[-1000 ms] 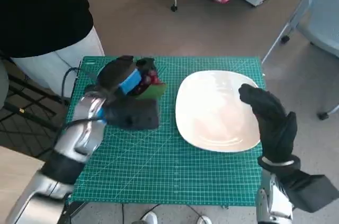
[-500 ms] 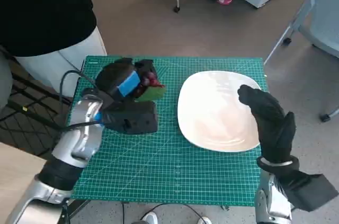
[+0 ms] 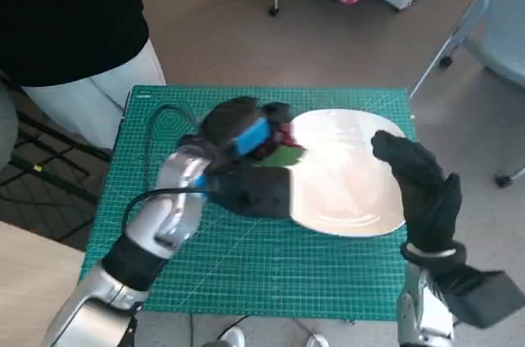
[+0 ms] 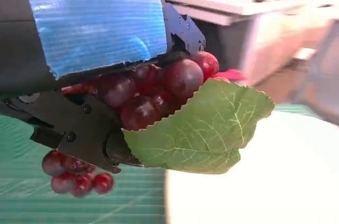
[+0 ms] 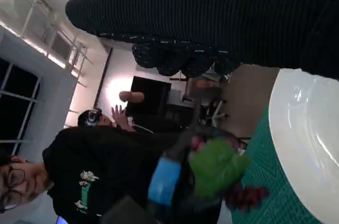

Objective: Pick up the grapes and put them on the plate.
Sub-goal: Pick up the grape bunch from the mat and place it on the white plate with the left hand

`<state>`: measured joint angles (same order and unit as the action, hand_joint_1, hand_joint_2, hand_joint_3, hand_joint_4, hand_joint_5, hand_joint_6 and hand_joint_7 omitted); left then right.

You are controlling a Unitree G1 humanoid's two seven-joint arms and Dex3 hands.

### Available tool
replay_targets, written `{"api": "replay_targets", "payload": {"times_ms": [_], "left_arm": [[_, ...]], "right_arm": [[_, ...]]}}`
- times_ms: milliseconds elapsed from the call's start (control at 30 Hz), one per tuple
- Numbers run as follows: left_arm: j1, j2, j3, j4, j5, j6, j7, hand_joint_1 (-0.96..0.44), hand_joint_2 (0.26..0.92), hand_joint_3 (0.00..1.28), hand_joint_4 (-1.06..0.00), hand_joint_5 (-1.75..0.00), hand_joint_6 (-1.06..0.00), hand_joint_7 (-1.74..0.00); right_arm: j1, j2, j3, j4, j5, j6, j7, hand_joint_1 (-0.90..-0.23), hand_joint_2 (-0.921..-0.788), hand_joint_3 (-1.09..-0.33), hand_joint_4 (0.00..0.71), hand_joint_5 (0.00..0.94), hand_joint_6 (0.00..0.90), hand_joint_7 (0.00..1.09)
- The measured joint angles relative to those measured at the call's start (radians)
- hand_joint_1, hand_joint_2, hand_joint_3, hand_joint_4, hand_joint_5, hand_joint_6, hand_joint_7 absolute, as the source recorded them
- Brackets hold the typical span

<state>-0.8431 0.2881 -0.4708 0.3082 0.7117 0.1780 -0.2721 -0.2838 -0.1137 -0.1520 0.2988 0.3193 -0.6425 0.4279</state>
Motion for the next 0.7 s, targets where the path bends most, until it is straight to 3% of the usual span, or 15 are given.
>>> {"api": "replay_targets", "payload": {"times_ms": [700], "left_arm": [[-0.245,-0.199,-0.077,0.375,-0.005,-0.165,0.034,0.00,0.921,0.19,-0.52,-1.47,-0.54,-1.13]], "right_arm": [[0.078,0.001,-0.033,-0.068,-0.003,-0.005,-0.032,-0.618,-0.921,-0.848,0.537,0.006,0.197,0.47]]}}
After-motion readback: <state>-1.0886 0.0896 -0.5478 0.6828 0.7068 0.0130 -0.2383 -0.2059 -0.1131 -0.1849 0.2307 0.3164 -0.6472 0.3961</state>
